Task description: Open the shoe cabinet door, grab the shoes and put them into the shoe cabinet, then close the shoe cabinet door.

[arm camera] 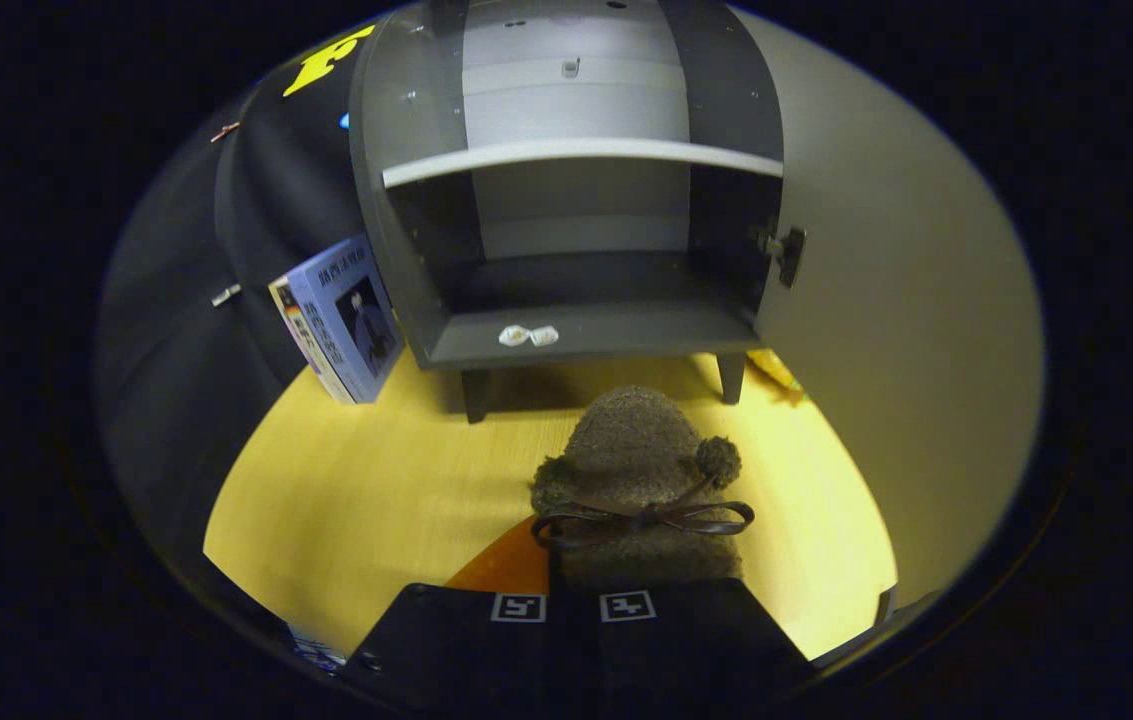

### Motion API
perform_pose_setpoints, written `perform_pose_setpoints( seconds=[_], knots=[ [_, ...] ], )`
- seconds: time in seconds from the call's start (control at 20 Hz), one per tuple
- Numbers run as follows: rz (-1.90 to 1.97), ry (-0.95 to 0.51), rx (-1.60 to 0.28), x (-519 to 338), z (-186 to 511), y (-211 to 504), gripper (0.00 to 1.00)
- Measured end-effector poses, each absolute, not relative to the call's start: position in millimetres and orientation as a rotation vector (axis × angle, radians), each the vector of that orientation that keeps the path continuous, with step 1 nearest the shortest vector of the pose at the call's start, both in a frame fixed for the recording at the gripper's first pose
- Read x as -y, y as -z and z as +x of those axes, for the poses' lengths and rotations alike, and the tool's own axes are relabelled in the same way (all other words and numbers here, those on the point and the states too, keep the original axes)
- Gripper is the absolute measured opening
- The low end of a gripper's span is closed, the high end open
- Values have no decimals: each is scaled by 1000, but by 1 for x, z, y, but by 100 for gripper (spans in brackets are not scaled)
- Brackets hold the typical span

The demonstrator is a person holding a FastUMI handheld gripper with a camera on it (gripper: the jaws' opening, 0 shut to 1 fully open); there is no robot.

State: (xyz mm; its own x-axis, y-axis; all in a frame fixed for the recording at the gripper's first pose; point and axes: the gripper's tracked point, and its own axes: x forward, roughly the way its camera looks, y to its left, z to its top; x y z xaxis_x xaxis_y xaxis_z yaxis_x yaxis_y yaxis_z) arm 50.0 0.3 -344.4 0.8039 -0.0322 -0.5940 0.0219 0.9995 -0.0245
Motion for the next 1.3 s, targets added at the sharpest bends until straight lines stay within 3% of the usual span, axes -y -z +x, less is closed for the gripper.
perform_pose_setpoints(
  seconds=[0.5,1.3],
  knots=[
    [-59,-108,-539,3,83,207,5],
    [65,39,-468,9,246,80,5]
  ],
)
